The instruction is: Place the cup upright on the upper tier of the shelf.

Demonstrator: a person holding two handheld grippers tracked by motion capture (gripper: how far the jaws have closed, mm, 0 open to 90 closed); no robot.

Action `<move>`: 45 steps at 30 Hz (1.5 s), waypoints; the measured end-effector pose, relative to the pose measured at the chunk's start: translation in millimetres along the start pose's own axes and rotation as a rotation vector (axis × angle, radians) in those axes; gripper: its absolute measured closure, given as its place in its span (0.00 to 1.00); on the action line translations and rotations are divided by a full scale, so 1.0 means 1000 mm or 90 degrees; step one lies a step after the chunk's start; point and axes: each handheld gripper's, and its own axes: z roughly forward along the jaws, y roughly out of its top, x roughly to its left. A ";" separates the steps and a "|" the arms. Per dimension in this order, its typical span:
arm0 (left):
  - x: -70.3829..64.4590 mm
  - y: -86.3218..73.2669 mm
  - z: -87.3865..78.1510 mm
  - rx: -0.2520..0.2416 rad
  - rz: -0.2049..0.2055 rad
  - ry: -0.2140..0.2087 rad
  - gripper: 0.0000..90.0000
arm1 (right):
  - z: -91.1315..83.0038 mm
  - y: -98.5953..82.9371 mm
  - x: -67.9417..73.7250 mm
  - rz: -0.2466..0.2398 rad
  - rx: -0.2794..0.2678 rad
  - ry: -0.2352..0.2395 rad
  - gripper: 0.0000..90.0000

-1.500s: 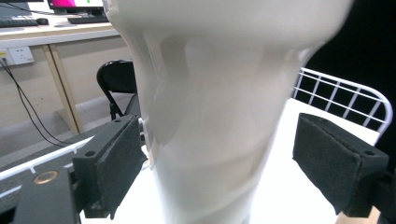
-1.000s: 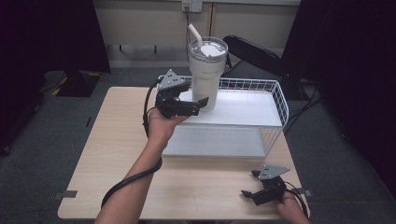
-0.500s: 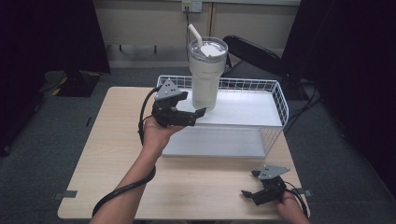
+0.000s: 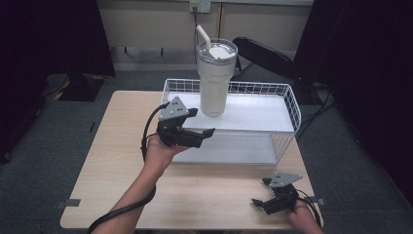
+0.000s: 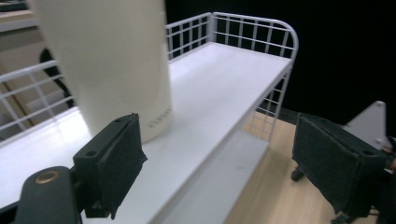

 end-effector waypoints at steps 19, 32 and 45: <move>-0.019 -0.048 -0.002 0.024 -0.006 -0.059 0.18 | 0.000 0.000 0.000 -0.001 0.001 0.000 0.12; -0.028 -0.091 0.004 0.057 -0.022 -0.073 0.18 | 0.000 0.000 0.000 -0.001 0.001 0.000 0.12; -0.038 -0.140 0.014 0.104 -0.041 -0.080 0.18 | 0.000 0.000 0.000 -0.001 0.000 0.000 0.12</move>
